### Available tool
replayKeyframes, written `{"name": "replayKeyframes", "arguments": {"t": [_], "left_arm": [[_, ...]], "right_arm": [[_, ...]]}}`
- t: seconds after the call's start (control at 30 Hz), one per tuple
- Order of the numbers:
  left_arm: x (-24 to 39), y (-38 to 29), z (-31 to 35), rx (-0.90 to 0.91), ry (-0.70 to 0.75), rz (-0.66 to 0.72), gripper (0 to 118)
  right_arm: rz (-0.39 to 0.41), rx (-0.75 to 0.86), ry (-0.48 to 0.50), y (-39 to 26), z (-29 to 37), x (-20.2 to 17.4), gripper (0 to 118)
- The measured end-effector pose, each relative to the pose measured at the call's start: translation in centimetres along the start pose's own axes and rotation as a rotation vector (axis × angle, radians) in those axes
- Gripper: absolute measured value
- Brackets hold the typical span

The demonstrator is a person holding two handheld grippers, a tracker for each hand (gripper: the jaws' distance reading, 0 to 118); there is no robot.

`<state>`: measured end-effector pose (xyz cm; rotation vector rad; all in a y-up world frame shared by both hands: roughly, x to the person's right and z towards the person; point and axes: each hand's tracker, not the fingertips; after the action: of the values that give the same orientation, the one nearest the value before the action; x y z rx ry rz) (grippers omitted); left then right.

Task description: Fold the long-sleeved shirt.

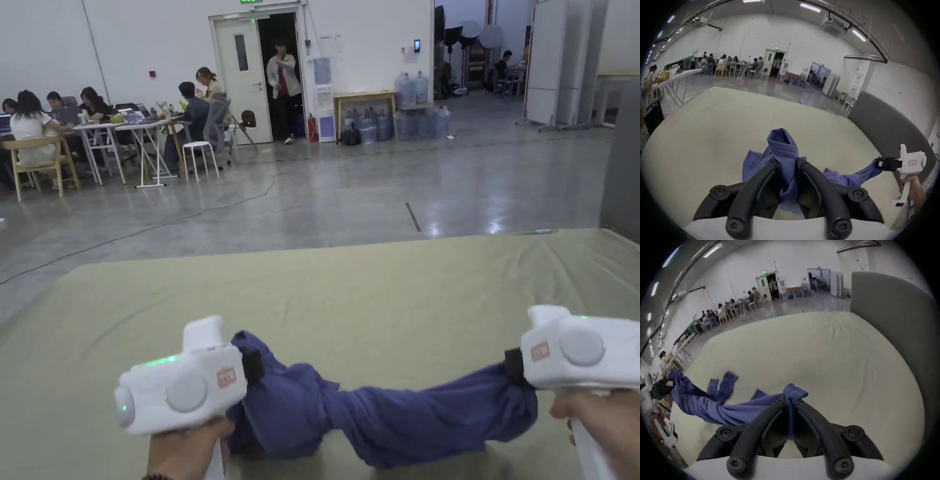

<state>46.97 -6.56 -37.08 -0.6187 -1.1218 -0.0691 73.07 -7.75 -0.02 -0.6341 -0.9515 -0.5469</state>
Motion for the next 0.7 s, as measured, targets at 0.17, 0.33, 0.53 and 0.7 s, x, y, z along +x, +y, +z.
{"name": "replayKeyframes", "arguments": {"t": [0.17,0.33,0.53,0.7], "left_arm": [[-0.8,-6.4,6.1,0.038,-0.034,-0.021,15],[-1.0,-15.0,14.6,0.075,-0.018,-0.018,15],[-1.8,-26.0,22.7,0.013,0.014,0.075,15],[-1.9,-30.4,25.5,-0.025,0.035,0.049,15]], "right_arm": [[-0.027,-0.012,0.067,-7.1,5.6,1.2,6],[0.004,-0.016,0.098,-16.0,11.7,2.3,6],[-0.003,-0.074,0.080,-27.1,16.1,3.7,6],[0.010,-0.157,0.072,-32.9,16.9,4.1,6]]}}
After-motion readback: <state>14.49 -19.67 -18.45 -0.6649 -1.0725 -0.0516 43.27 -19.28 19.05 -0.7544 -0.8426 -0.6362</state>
